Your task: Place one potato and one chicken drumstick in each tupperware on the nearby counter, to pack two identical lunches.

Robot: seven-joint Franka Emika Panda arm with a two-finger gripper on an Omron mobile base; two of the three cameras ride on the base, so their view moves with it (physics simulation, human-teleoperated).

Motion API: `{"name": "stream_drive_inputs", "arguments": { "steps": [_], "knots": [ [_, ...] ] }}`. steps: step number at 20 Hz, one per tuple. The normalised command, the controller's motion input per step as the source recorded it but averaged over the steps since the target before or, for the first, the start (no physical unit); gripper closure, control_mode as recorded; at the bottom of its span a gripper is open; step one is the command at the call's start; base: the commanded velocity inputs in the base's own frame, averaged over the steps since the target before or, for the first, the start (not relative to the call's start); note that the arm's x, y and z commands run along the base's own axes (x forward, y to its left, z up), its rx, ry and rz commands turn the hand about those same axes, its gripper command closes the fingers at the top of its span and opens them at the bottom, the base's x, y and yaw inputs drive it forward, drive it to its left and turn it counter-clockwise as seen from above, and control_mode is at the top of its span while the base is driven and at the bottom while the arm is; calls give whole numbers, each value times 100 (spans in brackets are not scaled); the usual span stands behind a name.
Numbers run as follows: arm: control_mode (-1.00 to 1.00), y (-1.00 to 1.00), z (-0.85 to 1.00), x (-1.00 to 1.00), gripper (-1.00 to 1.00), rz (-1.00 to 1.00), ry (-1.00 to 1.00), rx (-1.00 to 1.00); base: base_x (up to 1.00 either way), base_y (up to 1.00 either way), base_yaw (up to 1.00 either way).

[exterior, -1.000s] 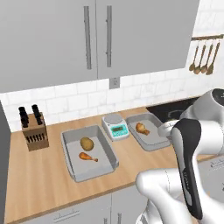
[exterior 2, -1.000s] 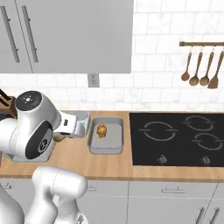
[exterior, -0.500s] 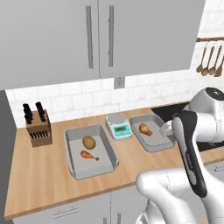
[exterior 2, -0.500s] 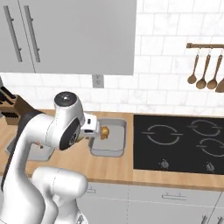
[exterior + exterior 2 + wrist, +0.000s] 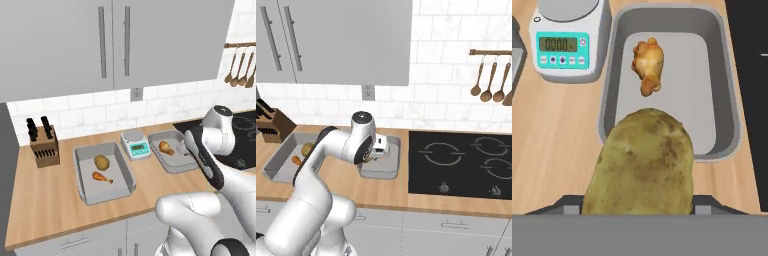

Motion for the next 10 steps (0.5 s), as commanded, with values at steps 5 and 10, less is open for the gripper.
{"name": "stream_drive_inputs", "arguments": {
  "steps": [5,10],
  "knots": [
    [-100,-24,-36,86,100,0,19,0,0,0,0],
    [-100,-16,-44,70,100,0,8,0,0,0,0]
  ]
}}
